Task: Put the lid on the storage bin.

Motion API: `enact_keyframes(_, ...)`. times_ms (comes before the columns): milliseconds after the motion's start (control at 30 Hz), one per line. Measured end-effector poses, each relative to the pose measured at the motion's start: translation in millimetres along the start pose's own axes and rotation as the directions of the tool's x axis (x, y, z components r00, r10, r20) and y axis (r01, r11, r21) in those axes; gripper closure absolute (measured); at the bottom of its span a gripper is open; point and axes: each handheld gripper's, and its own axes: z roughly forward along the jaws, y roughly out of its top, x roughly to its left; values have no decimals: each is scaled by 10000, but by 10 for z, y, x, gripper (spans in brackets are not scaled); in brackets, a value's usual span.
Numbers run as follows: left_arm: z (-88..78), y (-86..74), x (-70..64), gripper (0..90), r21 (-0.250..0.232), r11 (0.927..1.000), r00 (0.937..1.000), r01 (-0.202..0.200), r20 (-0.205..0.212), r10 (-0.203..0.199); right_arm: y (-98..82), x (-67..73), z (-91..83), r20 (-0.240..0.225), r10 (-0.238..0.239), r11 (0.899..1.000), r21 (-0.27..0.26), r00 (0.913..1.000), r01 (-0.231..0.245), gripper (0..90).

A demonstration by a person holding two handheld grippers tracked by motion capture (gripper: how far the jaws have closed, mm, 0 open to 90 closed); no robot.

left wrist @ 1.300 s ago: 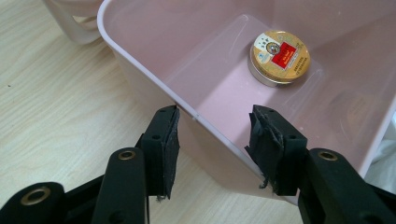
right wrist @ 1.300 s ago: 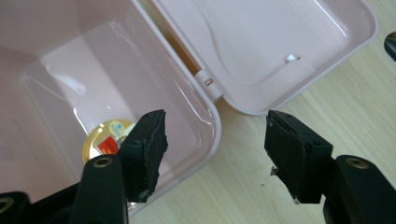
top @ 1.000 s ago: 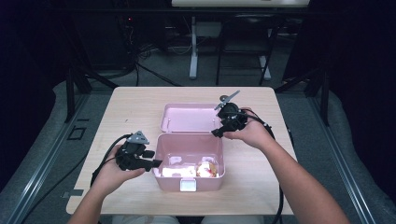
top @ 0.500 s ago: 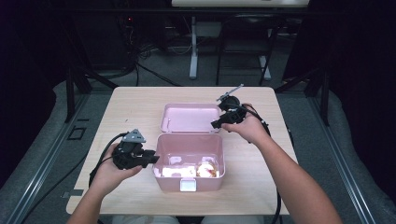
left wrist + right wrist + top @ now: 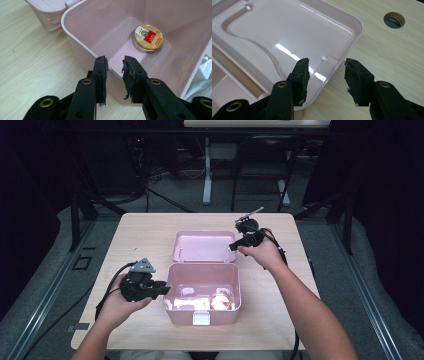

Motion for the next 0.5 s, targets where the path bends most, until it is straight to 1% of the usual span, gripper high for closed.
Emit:
enact_keyframes(33, 0, 1, -3, 722, 9, 10000, 10000, -11, -12, 11, 11, -18, 34, 57, 183, 9998, 38, 9998, -183, 541)
enact_keyframes(100, 1, 2, -5, 723, 10, 10000, 10000, -25, -41, 25, 17, -22, 49, 70, 270, 9996, 49, 9996, -271, 542)
enact_keyframes(167, 0, 2, -8, 723, 18, 10000, 10000, -50, -63, 51, 32, -35, 92, 131, 505, 9987, 105, 9986, -506, 549)
enact_keyframes(233, 0, 2, -10, 724, 19, 10000, 10000, -50, -61, 50, 44, -59, 135, 256, 626, 9980, 93, 9977, -629, 560)
enact_keyframes(267, 0, 1, -9, 724, 15, 10000, 10000, -44, -58, 44, 51, -67, 158, 317, 804, 9967, 119, 9963, -809, 565)
enact_keyframes(400, 0, 0, -8, 725, 4, 10000, 10000, -46, -52, 46, 71, -106, 232, 532, 1248, 9920, 101, 9908, -1255, 583)
enact_keyframes(500, 0, 0, -8, 725, 5, 10000, 10000, -46, -49, 46, 81, -142, 276, 760, 1410, 9899, 56, 9871, -1418, 609)
